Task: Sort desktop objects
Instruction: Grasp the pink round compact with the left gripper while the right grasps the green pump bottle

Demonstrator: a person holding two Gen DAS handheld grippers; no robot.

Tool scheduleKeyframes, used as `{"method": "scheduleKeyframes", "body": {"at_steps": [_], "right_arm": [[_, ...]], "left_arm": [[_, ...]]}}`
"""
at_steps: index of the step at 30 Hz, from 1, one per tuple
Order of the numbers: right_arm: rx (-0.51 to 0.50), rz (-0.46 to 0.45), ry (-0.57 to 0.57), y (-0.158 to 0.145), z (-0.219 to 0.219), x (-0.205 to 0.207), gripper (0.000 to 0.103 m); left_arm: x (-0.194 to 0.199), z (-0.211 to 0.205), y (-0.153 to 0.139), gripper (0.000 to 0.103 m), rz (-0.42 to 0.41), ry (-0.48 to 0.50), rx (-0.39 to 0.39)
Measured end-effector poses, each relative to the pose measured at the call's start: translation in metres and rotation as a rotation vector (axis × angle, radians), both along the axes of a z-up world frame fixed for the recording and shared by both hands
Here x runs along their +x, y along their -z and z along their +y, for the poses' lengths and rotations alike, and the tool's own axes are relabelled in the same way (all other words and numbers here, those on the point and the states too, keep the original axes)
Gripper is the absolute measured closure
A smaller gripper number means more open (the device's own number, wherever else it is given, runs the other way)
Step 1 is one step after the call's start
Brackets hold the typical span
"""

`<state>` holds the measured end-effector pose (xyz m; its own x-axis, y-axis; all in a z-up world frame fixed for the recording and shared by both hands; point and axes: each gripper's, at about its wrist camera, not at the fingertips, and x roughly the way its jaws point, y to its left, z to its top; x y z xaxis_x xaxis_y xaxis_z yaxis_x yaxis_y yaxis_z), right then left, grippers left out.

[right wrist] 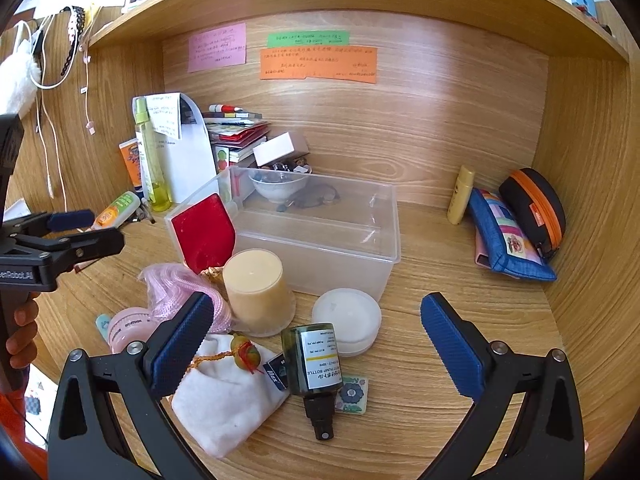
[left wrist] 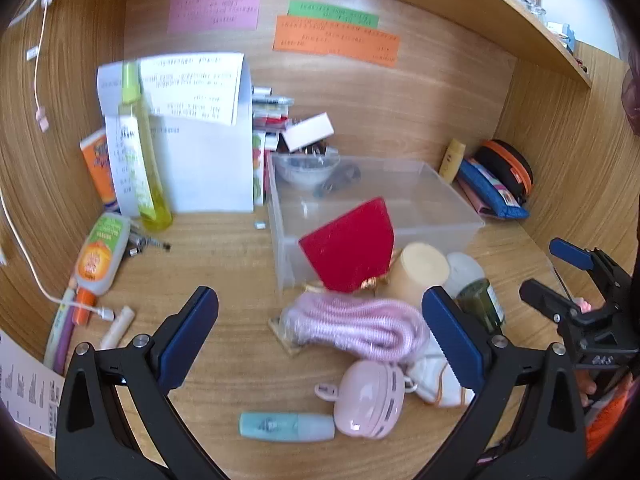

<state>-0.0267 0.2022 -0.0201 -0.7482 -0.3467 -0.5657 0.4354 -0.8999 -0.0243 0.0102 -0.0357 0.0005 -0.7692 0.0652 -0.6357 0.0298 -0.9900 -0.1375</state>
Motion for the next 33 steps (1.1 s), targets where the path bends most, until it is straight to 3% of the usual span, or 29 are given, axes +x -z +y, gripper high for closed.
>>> {"method": "scheduleKeyframes", "body": {"at_steps": [5, 11, 23, 27, 28, 31, 33], "right_arm": [[-0.001, -0.025, -0.006, 0.007, 0.006, 0.002, 0.0], [0.033, -0.056, -0.006, 0.02, 0.007, 0.008, 0.0], [0.01, -0.157, -0.016, 0.045, 0.019, -0.012, 0.002], [0.02, -0.162, -0.043, 0.047, 0.015, -0.019, 0.011], [0.028, -0.168, -0.048, 0.049, 0.013, -0.022, 0.018], [0.046, -0.212, -0.069, 0.057, 0.007, -0.033, 0.035], [0.041, -0.257, -0.088, 0.063, 0.004, -0.041, 0.04]], "left_arm": [[0.011, -0.007, 0.008, 0.0, -0.01, -0.054, -0.047], [0.024, -0.004, 0.02, 0.0, -0.032, 0.002, -0.016], [0.02, 0.033, 0.059, 0.0, -0.132, 0.069, -0.07], [0.017, 0.033, 0.063, 0.0, -0.128, 0.055, -0.067], [0.017, 0.033, 0.064, 0.0, -0.131, 0.055, -0.063], [0.013, 0.034, 0.066, 0.013, -0.141, 0.053, -0.058], [0.01, 0.037, 0.069, 0.019, -0.153, 0.057, -0.067]]}}
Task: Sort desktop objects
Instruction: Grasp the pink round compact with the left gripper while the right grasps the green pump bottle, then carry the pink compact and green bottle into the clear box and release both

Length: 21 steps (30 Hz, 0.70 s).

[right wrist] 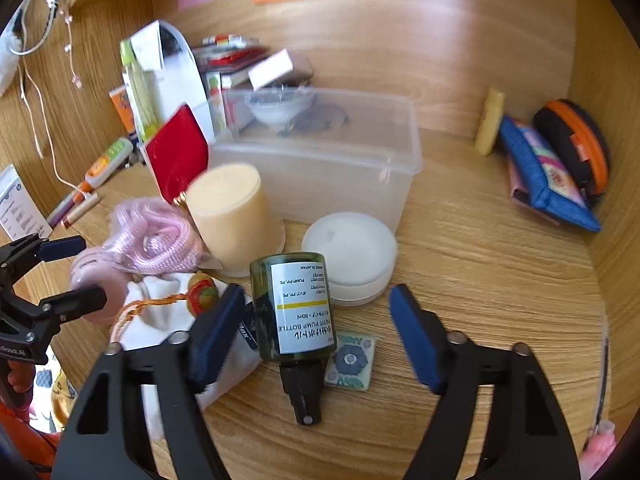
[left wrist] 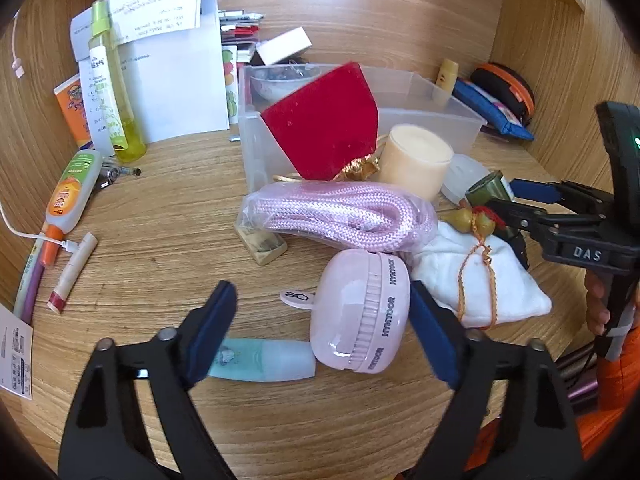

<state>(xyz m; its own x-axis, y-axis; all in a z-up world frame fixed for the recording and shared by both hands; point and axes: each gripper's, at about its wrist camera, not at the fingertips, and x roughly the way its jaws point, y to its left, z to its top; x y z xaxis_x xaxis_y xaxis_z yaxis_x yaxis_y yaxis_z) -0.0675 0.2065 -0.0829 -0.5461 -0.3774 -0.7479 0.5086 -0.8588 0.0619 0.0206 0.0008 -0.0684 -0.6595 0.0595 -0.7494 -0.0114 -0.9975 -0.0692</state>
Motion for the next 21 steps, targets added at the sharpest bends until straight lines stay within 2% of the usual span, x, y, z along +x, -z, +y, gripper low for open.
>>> {"method": "scheduleKeyframes", "body": {"at_steps": [4, 6, 8, 9, 15, 21], "right_arm": [[-0.023, -0.037, -0.017, 0.008, -0.002, -0.008, 0.044], [-0.027, -0.035, -0.017, 0.009, -0.002, -0.009, 0.05], [-0.028, -0.035, -0.021, 0.008, -0.002, -0.008, 0.062], [-0.03, -0.038, -0.025, 0.008, -0.001, -0.008, 0.065], [-0.029, -0.002, -0.013, 0.001, 0.003, -0.003, 0.065], [-0.053, 0.051, -0.006, -0.018, 0.012, 0.0, 0.065]], "left_arm": [[-0.003, 0.003, 0.006, 0.022, -0.01, 0.009, 0.001], [-0.006, 0.002, 0.009, 0.036, -0.025, -0.002, 0.005], [-0.007, -0.002, 0.011, 0.045, -0.04, -0.013, 0.048], [-0.007, -0.003, 0.01, 0.045, -0.042, -0.019, 0.051], [0.001, -0.006, 0.005, 0.045, -0.023, -0.048, 0.043], [0.009, -0.01, -0.016, 0.045, 0.042, -0.066, 0.026]]}}
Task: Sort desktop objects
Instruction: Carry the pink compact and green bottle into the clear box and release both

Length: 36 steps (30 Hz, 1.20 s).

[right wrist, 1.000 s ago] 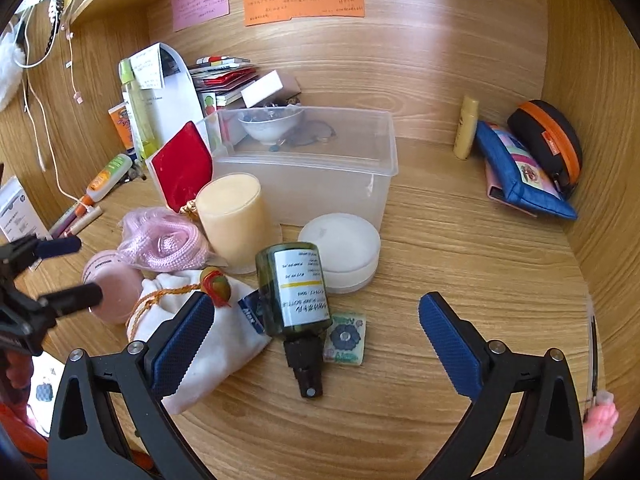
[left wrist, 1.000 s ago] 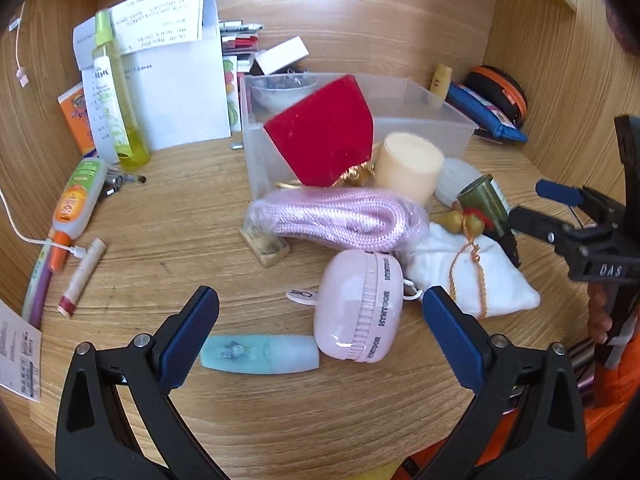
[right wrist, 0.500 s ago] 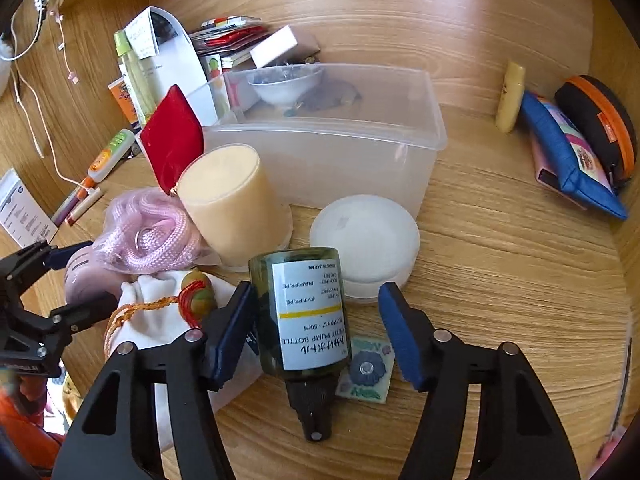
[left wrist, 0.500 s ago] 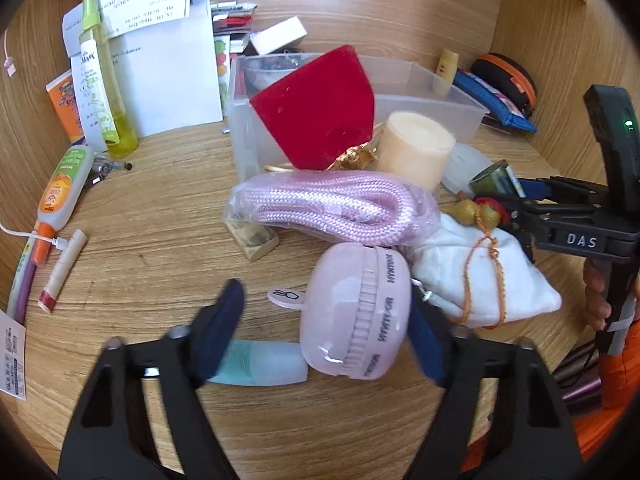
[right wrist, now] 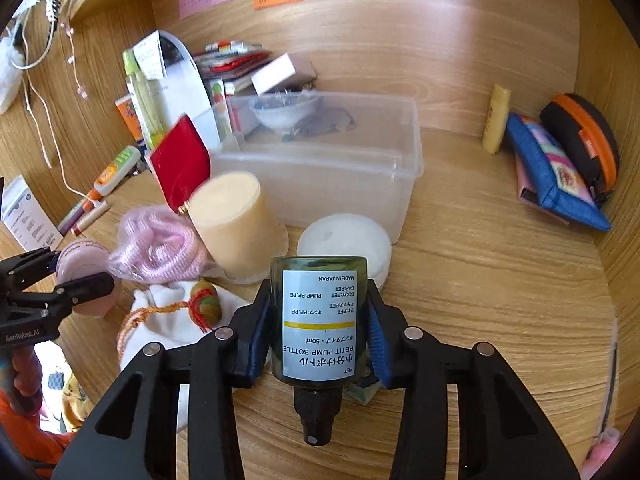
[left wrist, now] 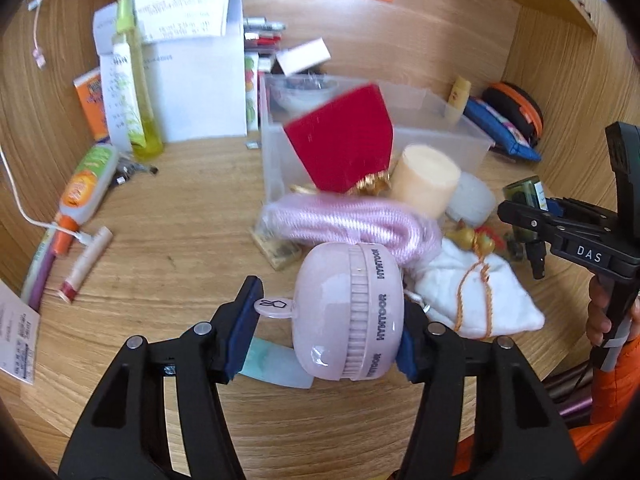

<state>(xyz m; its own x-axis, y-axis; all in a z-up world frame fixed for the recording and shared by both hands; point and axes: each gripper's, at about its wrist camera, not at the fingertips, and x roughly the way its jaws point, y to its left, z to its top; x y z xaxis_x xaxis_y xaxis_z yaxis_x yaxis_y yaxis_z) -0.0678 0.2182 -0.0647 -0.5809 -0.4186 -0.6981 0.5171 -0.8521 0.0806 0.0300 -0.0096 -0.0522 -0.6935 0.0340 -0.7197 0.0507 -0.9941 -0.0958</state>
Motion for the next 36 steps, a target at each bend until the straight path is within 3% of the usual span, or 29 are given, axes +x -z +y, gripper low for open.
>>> {"method": "scheduleKeyframes", "body": {"at_steps": [12, 19, 28, 32, 36], "right_arm": [[-0.088, 0.095, 0.013, -0.042, 0.004, -0.017, 0.065], [-0.098, 0.087, 0.024, -0.057, -0.004, -0.053, 0.065], [-0.114, 0.092, 0.048, -0.074, -0.014, -0.095, 0.065], [-0.098, 0.108, 0.039, -0.079, -0.027, -0.105, 0.065], [-0.082, 0.129, 0.027, -0.084, -0.041, -0.118, 0.065]], "left_arm": [[-0.017, -0.021, -0.042, 0.045, 0.109, -0.027, -0.005], [-0.036, -0.041, -0.067, 0.045, 0.162, -0.043, -0.019], [-0.082, -0.056, -0.093, 0.045, 0.211, -0.049, -0.054], [-0.114, -0.053, -0.097, 0.045, 0.199, -0.007, 0.005], [-0.142, -0.038, -0.101, 0.045, 0.212, 0.02, 0.009]]}}
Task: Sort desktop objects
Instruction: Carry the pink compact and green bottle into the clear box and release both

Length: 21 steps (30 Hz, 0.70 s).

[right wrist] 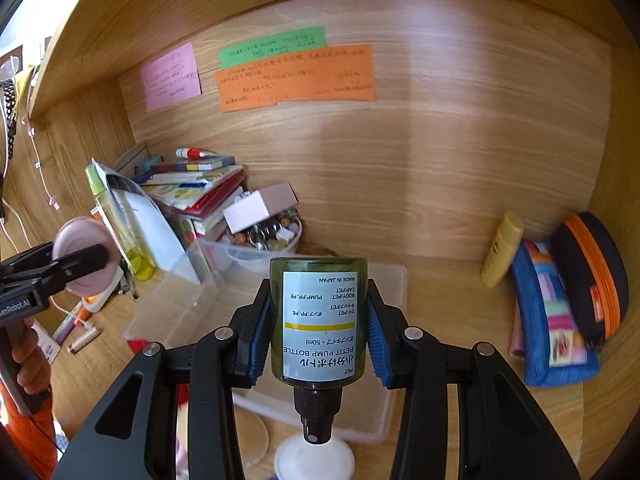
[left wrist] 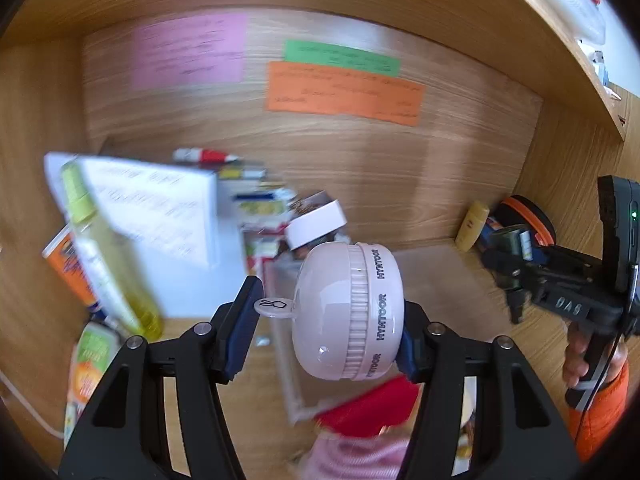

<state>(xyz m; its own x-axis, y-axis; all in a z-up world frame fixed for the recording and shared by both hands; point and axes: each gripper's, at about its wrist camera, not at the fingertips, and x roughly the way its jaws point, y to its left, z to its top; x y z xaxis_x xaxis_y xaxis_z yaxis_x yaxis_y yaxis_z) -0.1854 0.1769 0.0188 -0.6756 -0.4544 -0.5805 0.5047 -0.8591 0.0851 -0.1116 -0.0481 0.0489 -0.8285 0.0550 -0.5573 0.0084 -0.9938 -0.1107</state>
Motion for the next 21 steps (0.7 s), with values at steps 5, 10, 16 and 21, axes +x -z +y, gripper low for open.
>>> {"method": "scheduleKeyframes", "body": {"at_steps": [5, 10, 16, 21], "right_arm": [[0.049, -0.008, 0.019, 0.018, -0.013, -0.016, 0.065], [0.05, -0.095, 0.016, 0.046, -0.015, -0.035, 0.065], [0.085, -0.142, 0.001, 0.064, -0.018, -0.043, 0.065], [0.111, -0.158, -0.023, 0.072, -0.024, -0.04, 0.065]], "left_arm": [[-0.029, 0.015, 0.016, 0.045, -0.041, 0.026, 0.001], [-0.049, 0.026, 0.04, 0.045, -0.112, 0.036, -0.03], [-0.06, 0.026, 0.064, 0.045, -0.195, 0.059, -0.023], [-0.068, 0.03, 0.08, 0.045, -0.258, 0.071, -0.027]]}}
